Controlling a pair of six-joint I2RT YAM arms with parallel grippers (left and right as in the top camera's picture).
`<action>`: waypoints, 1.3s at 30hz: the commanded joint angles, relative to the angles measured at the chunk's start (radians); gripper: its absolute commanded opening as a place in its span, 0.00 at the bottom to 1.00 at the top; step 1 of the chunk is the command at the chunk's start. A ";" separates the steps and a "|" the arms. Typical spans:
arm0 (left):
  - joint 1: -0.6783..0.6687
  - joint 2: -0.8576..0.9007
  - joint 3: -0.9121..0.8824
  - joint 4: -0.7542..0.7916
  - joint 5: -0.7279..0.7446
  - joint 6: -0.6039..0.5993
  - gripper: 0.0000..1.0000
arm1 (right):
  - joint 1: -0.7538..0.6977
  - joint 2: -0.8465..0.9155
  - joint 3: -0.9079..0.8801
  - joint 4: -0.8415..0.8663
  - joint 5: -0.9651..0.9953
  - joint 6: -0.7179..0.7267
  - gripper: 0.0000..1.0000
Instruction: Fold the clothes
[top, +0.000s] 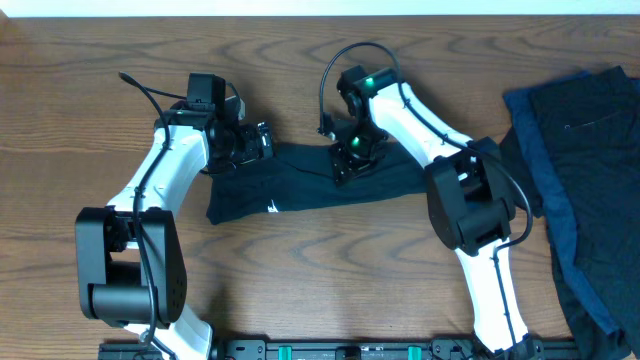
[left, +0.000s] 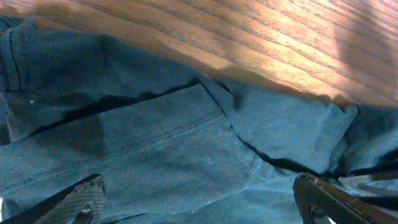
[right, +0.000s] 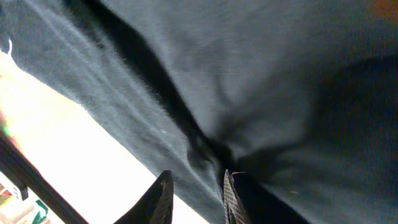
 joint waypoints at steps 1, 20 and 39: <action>0.002 0.013 -0.005 -0.007 -0.013 0.010 0.97 | 0.020 -0.004 -0.010 0.002 0.018 -0.005 0.34; 0.003 0.013 -0.005 -0.001 -0.039 0.017 0.97 | 0.018 -0.004 -0.011 0.047 0.039 -0.005 0.52; 0.003 0.013 -0.005 -0.006 -0.039 0.017 0.97 | 0.046 -0.004 -0.027 -0.011 -0.043 -0.005 0.40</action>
